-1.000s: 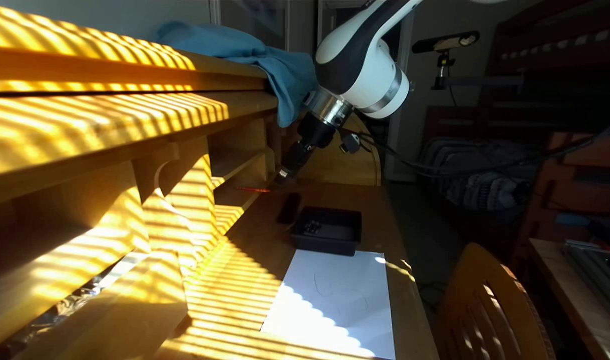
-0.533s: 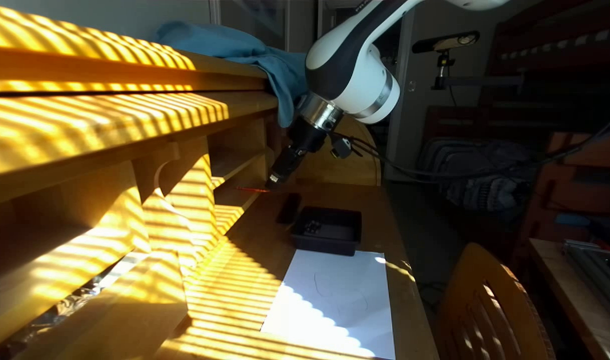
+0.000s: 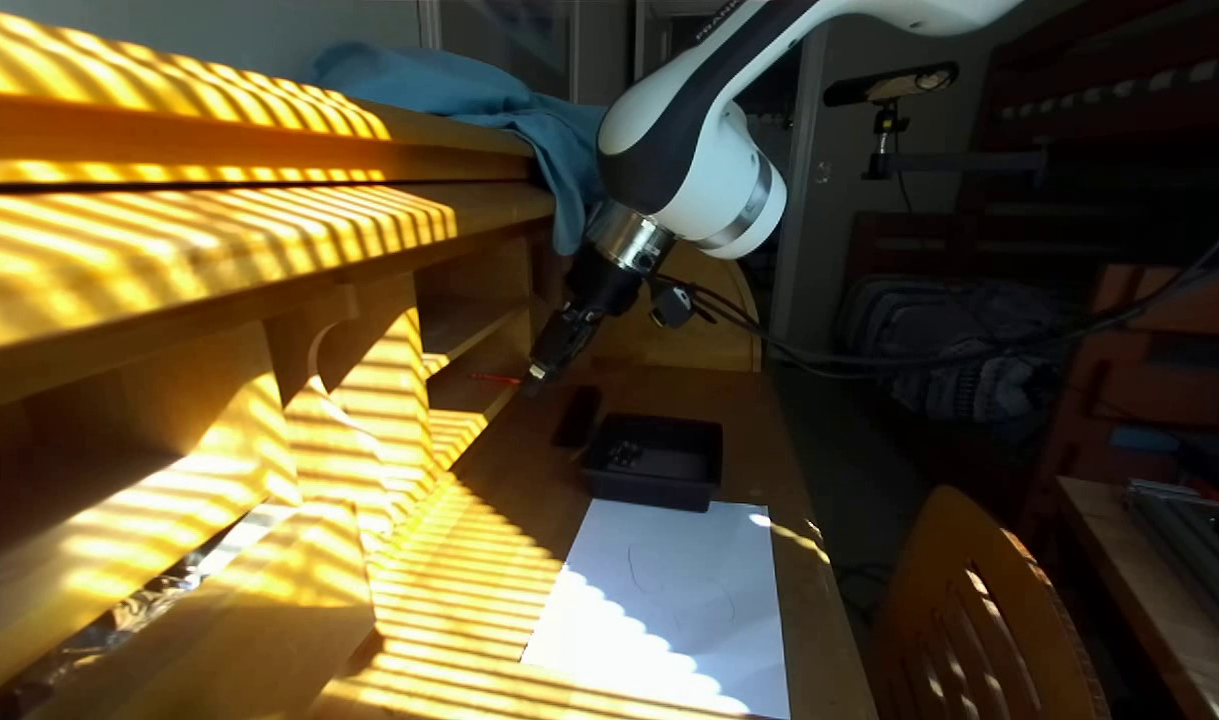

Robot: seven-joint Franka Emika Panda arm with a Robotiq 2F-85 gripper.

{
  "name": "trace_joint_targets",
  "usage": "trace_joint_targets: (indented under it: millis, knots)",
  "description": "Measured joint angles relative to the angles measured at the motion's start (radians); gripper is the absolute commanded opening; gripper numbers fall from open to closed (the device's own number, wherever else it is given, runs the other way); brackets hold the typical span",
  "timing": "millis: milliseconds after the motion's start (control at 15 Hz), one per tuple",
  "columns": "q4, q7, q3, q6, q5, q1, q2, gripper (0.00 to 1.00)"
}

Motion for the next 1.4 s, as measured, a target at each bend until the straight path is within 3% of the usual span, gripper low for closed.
trace_joint_targets:
  millis: [400,1400]
  knots:
    - [0.006,0.001,-0.005,0.0,0.0,0.004,0.007,0.02]
    - [-0.019,0.01,-0.045,-0.014,-0.006,0.058,-0.015,0.02]
